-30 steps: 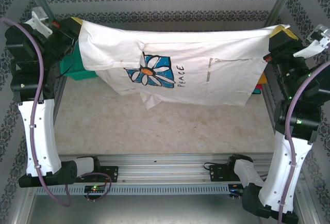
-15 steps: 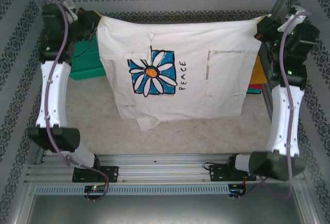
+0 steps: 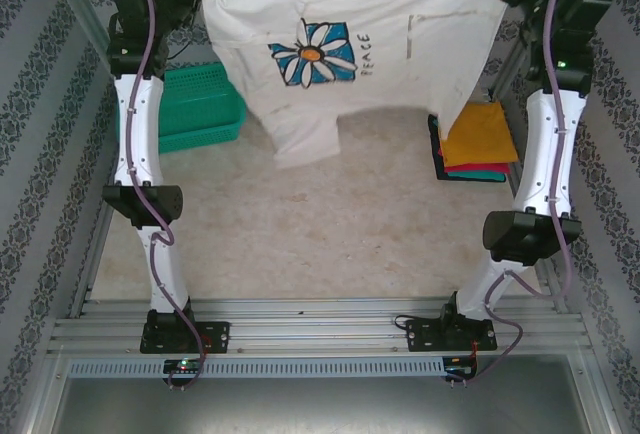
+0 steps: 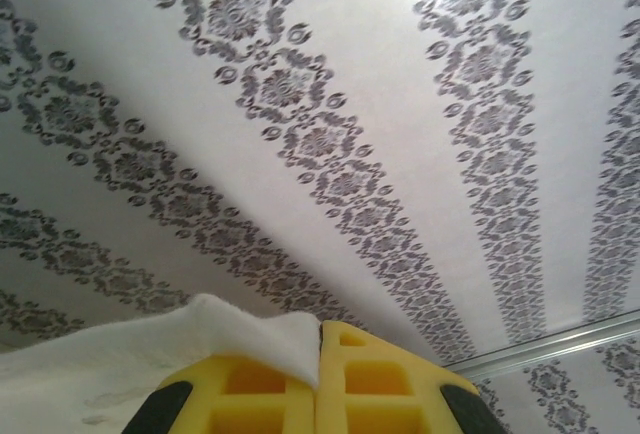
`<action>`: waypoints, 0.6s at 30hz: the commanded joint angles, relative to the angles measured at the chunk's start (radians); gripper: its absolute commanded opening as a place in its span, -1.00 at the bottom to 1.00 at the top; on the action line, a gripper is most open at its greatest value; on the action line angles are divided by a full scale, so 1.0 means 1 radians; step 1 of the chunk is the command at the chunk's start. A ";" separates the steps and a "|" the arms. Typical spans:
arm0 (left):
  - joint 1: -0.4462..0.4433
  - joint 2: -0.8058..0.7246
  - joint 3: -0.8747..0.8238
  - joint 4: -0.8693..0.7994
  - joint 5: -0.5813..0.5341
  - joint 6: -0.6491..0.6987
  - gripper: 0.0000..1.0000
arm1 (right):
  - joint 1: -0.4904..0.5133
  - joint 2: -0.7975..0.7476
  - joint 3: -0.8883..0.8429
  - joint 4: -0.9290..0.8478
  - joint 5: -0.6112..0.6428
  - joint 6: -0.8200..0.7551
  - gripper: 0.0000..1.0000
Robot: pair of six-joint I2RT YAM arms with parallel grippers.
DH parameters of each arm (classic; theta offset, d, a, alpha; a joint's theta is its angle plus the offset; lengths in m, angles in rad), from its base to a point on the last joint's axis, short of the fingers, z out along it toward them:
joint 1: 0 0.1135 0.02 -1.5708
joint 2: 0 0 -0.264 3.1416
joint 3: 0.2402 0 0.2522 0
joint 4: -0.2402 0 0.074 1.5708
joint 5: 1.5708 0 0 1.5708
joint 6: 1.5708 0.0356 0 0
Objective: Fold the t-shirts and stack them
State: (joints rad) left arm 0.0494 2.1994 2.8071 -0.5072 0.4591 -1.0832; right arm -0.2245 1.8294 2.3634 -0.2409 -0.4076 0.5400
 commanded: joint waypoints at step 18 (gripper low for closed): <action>-0.002 -0.819 -1.486 0.287 0.096 0.041 -1.00 | 0.006 -0.783 -1.299 0.148 -0.026 0.001 -1.00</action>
State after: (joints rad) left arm 0.0513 1.4654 1.5040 -0.2886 0.5339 -1.0317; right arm -0.2340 1.1358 1.1912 -0.0982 -0.4084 0.5182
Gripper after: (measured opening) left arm 0.044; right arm 0.044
